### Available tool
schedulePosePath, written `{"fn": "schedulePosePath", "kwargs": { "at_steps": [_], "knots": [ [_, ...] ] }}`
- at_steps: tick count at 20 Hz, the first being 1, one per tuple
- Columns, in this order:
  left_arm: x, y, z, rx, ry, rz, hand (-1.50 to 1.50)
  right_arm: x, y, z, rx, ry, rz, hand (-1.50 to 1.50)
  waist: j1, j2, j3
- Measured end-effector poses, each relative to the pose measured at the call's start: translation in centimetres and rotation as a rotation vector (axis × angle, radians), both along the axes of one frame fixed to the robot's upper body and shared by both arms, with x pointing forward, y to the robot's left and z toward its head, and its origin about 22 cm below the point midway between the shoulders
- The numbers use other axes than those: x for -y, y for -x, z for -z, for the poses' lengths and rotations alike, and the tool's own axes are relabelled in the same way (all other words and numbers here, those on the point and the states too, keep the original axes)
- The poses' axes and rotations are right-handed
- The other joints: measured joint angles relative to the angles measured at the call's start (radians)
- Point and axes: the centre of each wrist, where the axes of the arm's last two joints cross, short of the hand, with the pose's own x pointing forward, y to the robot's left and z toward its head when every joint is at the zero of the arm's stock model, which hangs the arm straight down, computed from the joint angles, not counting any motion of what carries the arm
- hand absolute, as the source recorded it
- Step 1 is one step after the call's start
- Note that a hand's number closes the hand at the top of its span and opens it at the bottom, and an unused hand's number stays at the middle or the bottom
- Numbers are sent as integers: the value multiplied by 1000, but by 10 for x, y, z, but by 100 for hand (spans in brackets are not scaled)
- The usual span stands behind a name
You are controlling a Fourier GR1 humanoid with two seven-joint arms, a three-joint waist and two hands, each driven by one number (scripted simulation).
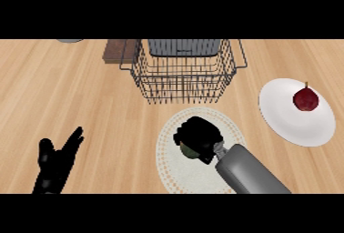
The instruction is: Pick the squash from the placemat and place it in the basket
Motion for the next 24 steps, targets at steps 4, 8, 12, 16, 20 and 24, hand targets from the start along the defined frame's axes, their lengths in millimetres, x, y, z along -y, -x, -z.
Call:
{"fn": "schedulePosePath", "kwargs": {
  "at_steps": [4, 8, 12, 16, 20, 24],
  "knots": [
    [-2, -2, 1, -2, 5, 5, 0, -1, -2, 6, 58, 6, -37, 150, 0, -1, 0],
    [-1, 2, -1, 2, -2, 4, 0, -9, 1, 9, 88, -2, -27, 150, 2, -3, 0],
    [1, -3, -3, 6, -7, 21, 0, -27, 11, 8, 86, 20, 205, 150, 23, -1, -4],
    [4, -7, -5, 13, -13, 41, 0, -36, 17, 4, 99, 19, 434, 150, 48, 3, -4],
    [11, -13, -6, 18, -8, 65, 0, -52, 24, -12, 168, -43, 605, 150, 75, 5, -3],
    [14, -17, -8, 16, -2, 83, 0, -59, 29, -43, 183, -314, 758, 150, 95, 9, 1]
  ]
}}
